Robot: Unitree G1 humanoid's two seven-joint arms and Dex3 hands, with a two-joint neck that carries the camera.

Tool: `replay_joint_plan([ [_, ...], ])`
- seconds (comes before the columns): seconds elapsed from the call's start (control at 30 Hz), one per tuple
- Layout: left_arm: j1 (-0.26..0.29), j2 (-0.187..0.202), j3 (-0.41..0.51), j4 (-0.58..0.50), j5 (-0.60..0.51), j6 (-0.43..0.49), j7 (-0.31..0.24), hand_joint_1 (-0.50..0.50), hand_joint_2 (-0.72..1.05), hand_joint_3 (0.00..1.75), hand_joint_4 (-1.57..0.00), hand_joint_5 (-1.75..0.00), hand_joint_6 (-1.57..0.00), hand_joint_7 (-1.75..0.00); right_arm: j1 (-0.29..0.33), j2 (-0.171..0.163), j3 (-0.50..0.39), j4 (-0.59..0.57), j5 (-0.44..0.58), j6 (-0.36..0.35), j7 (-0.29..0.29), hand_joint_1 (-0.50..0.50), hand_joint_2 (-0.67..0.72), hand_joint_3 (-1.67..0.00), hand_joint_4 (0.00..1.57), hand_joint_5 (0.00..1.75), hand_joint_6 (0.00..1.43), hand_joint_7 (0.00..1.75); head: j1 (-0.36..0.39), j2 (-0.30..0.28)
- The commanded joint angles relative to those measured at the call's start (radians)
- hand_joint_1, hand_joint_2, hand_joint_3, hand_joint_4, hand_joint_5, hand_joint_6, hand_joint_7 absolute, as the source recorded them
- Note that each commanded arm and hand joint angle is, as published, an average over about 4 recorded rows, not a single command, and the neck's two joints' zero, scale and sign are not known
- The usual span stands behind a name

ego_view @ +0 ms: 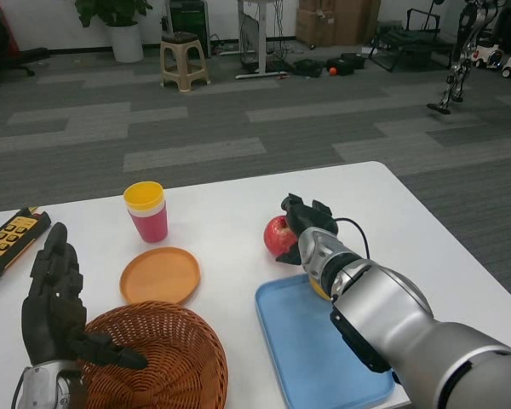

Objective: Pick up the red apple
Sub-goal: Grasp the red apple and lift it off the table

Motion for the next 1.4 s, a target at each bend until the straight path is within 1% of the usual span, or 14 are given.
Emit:
replay_joint_plan([
  [0.03,0.007,0.007,-0.003,-0.004,0.002,-0.003,-0.001,-0.5,-0.66,0.09,0.0,0.0,-0.29,0.0,0.011,-0.013,-0.006,0.004,-0.001,0.008,0.013,-0.42,-0.54,-0.48,0.0,0.0,0.0,0.7,-0.002,-0.004],
  [0.1,0.007,0.007,-0.004,-0.003,0.002,-0.003,-0.001,-0.5,-0.64,0.09,0.0,0.0,-0.29,0.0,0.014,-0.014,-0.005,0.004,-0.002,0.007,0.017,-0.43,-0.54,-0.5,0.0,0.0,0.0,0.68,-0.002,-0.005],
  [0.2,0.007,0.006,-0.005,-0.003,0.002,-0.003,-0.001,-0.5,-0.66,0.09,0.0,0.0,-0.29,0.0,0.02,-0.014,0.0,0.003,-0.005,0.006,0.031,-0.43,-0.54,-0.56,0.0,0.0,0.0,0.7,-0.002,-0.007],
  [0.3,0.007,0.005,-0.005,-0.003,0.002,-0.003,-0.001,-0.5,-0.68,0.09,0.0,0.0,-0.31,0.0,0.024,-0.014,0.001,0.003,-0.016,0.008,0.043,-0.44,-0.54,-0.56,0.0,0.0,0.0,0.7,0.0,-0.005],
  [0.37,0.007,0.005,-0.004,-0.003,0.001,-0.003,-0.001,-0.5,-0.64,0.09,0.0,0.0,-0.31,0.0,0.024,-0.014,0.003,0.002,-0.032,0.012,0.053,-0.43,-0.54,-0.56,0.0,0.0,0.0,0.7,0.002,-0.006],
  [0.47,0.007,0.004,-0.002,-0.003,0.0,-0.003,-0.001,-0.5,-0.64,0.09,0.0,0.0,-0.31,0.0,0.025,-0.014,0.009,0.0,-0.05,0.015,0.067,-0.42,-0.54,-0.56,0.0,0.0,0.0,0.68,0.001,-0.01],
  [0.53,0.007,0.004,-0.002,-0.003,0.0,-0.003,-0.001,-0.5,-0.64,0.09,0.0,0.0,-0.31,0.0,0.027,-0.015,0.018,-0.001,-0.054,0.016,0.076,-0.42,-0.54,-0.56,0.0,0.0,0.0,0.7,0.001,-0.015],
  [0.73,0.007,0.004,0.002,-0.002,0.0,-0.003,-0.001,-0.5,-0.64,0.09,0.0,0.0,-0.31,0.0,0.039,-0.015,0.032,-0.008,-0.076,0.018,0.103,-0.42,-0.54,-0.56,0.0,0.0,0.0,0.68,-0.004,-0.033],
  [0.83,0.007,0.004,0.003,-0.002,0.0,-0.003,-0.001,-0.5,-0.64,0.09,0.0,0.0,-0.31,0.0,0.044,-0.017,0.032,-0.012,-0.082,0.017,0.108,-0.42,-0.54,-0.56,0.0,0.0,0.0,0.63,-0.005,-0.038],
  [1.0,0.007,0.004,0.006,-0.001,0.0,-0.003,-0.001,-0.5,-0.64,0.09,0.0,0.0,-0.31,0.0,0.052,-0.022,0.032,-0.018,-0.097,0.017,0.114,-0.42,-0.54,-0.59,0.0,0.0,0.0,0.63,-0.003,-0.044],
  [1.07,0.006,0.004,0.007,0.002,-0.001,-0.003,-0.001,-0.5,-0.64,0.09,0.0,0.0,-0.31,0.0,0.053,-0.025,0.032,-0.021,-0.105,0.016,0.116,-0.42,-0.54,-0.59,0.0,0.0,0.0,0.59,-0.004,-0.047],
  [1.13,0.003,0.004,0.007,0.005,-0.001,-0.002,-0.001,-0.5,-0.64,0.09,0.0,0.0,-0.31,0.0,0.054,-0.028,0.032,-0.024,-0.109,0.015,0.116,-0.42,-0.54,-0.63,0.0,0.0,0.0,0.56,-0.006,-0.049],
  [1.3,-0.007,0.004,0.008,0.02,-0.004,-0.002,-0.001,-0.5,-0.64,0.09,0.0,0.0,-0.31,0.0,0.057,-0.039,0.034,-0.027,-0.127,0.013,0.114,-0.42,-0.54,-0.63,0.0,0.0,0.0,0.56,-0.004,-0.044],
  [1.4,-0.009,0.004,0.009,0.021,-0.007,-0.003,-0.001,-0.5,-0.64,0.09,0.0,0.0,-0.31,0.0,0.066,-0.04,0.034,-0.037,-0.134,0.012,0.114,-0.42,-0.53,-0.63,0.0,0.07,0.0,0.56,0.004,-0.039],
])
